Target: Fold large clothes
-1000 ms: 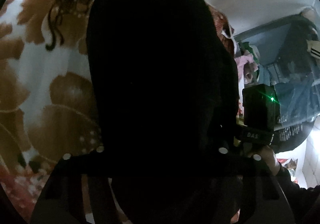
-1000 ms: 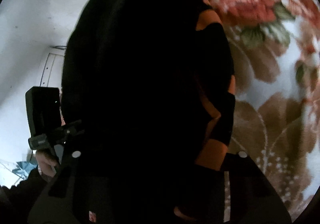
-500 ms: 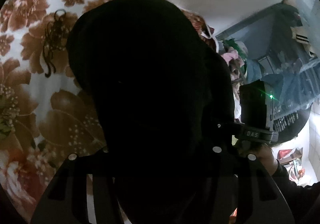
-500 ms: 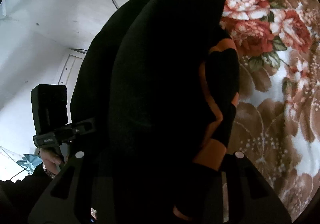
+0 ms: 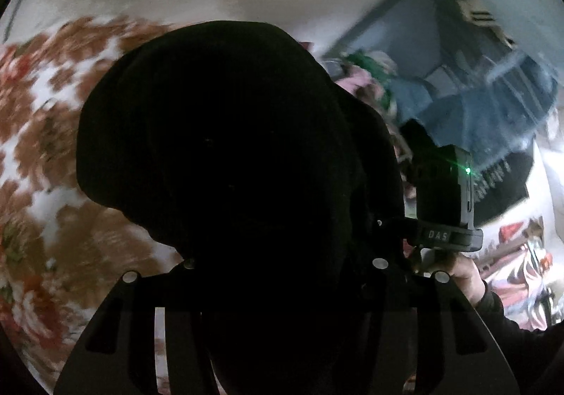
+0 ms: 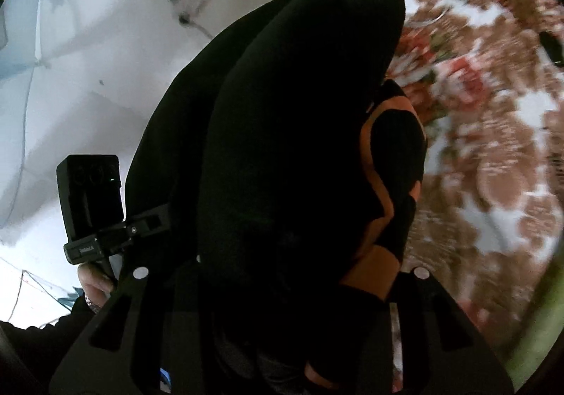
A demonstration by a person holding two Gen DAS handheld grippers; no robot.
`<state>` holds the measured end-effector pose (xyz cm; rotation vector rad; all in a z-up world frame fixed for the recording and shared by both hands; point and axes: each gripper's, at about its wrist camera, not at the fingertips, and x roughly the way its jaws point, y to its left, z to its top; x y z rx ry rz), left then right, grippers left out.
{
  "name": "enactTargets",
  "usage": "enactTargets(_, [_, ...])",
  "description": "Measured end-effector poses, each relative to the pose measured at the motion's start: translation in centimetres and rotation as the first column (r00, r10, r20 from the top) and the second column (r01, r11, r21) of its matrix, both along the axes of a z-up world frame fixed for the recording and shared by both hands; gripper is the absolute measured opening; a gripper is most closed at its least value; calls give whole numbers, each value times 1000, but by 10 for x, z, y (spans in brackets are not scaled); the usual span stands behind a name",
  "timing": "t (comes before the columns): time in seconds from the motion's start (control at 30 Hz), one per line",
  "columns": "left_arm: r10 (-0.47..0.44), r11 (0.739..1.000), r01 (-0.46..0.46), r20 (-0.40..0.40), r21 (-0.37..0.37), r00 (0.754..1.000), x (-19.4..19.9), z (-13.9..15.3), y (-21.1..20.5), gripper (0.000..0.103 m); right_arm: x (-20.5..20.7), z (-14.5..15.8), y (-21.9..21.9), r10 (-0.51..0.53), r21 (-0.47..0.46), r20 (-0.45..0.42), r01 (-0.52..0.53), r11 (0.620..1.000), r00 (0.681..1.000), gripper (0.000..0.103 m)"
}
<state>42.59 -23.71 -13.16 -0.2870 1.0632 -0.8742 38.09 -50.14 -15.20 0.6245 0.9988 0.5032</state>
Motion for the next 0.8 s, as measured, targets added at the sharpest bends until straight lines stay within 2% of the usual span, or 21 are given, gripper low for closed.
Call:
enactTargets(0.03, [-18, 1000, 18, 8, -14, 1000, -6, 11, -15, 49, -16, 23, -19, -23, -13, 13, 23, 1000, 1000, 37])
enactTargets(0.2, [-140, 985, 143, 40, -94, 989, -34, 60, -119, 49, -74, 89, -113, -132, -82, 46, 136, 987, 990, 37])
enactTargets(0.3, [-228, 961, 234, 54, -145, 972, -55, 79, -187, 49, -122, 130, -178, -223, -139, 62, 230, 963, 973, 37])
enactTargets(0.47, [-366, 902, 365, 40, -231, 930, -95, 89, -297, 49, -186, 155, -261, -355, -205, 62, 360, 910, 933, 37])
enactTargets(0.57, [-427, 873, 415, 10, -257, 904, -111, 75, -340, 49, -217, 149, -300, -421, -238, 45, 419, 876, 906, 37])
enactTargets(0.63, [-466, 855, 445, -20, -265, 885, -120, 54, -367, 49, -236, 136, -317, -452, -256, 29, 443, 859, 892, 37])
enactTargets(0.73, [-502, 844, 470, -72, -258, 862, -129, 1, -399, 49, -253, 90, -340, -493, -242, -12, 476, 846, 870, 37])
enactTargets(0.77, [-505, 845, 472, -84, -252, 859, -127, -13, -403, 49, -254, 62, -346, -502, -234, -33, 482, 844, 864, 37])
enactTargets(0.8, [-509, 848, 475, -107, -235, 854, -128, -39, -410, 49, -253, 45, -347, -507, -231, -44, 485, 844, 861, 37])
